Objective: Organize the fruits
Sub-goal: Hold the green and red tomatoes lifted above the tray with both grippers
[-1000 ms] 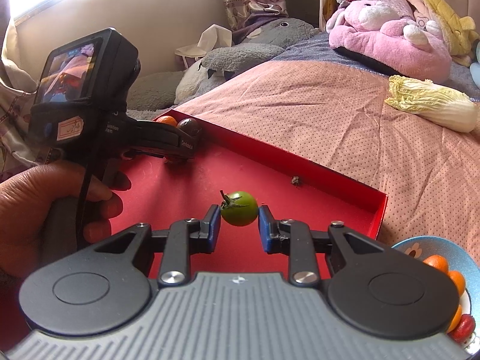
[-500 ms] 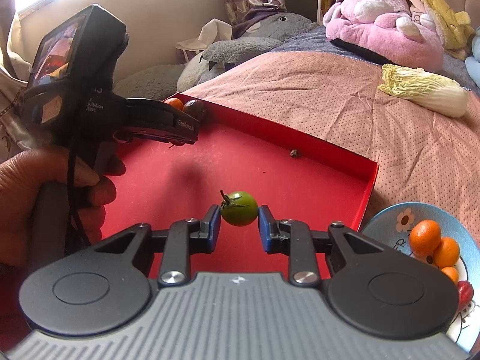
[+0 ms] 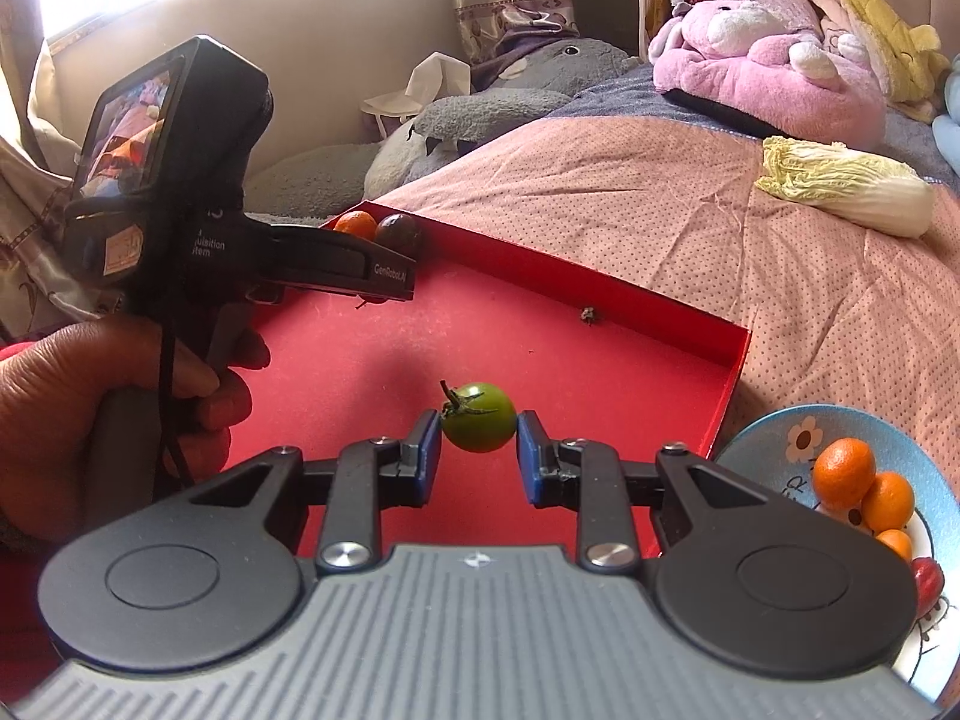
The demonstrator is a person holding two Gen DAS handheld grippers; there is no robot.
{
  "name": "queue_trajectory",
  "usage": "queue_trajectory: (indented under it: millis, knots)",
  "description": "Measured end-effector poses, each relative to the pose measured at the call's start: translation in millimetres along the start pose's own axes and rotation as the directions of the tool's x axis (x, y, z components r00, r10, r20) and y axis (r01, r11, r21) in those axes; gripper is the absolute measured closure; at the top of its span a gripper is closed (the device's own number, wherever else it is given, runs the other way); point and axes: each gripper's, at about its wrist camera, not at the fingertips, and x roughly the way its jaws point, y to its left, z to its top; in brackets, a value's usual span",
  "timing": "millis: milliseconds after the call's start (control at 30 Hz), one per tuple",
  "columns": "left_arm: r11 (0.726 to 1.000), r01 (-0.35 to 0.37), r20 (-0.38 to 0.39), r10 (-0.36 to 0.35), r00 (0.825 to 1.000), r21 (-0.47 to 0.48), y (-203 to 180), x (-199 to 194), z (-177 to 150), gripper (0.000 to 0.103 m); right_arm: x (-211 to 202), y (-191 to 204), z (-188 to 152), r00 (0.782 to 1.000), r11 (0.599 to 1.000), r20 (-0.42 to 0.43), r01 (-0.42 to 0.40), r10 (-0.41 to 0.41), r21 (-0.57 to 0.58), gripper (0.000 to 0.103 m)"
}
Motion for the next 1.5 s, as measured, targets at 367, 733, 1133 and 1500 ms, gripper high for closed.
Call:
queue_trajectory:
  millis: [367,733,1133,1500]
  knots:
    - [0.999,0.044,0.016,-0.044,0.999,0.022,-5,-5,-1,0.071,0,-6,-6,1.0,1.0,-0.007,0.009,-0.008,0.018,0.071]
    - [0.997,0.062,0.025,-0.063,0.998,0.037,-7,-8,-2,0.071,0,-8,-6,1.0,1.0,-0.007,0.009,-0.009,0.02,0.071]
    - [0.997,0.069,0.029,-0.07,0.997,0.047,-9,-8,-2,0.071,0,-8,-6,1.0,1.0,-0.007,0.008,-0.008,0.023,0.071]
    - [0.996,0.074,0.031,-0.075,0.997,0.048,-11,-8,-2,0.071,0,-6,-8,1.0,1.0,-0.006,0.001,-0.001,0.022,0.071]
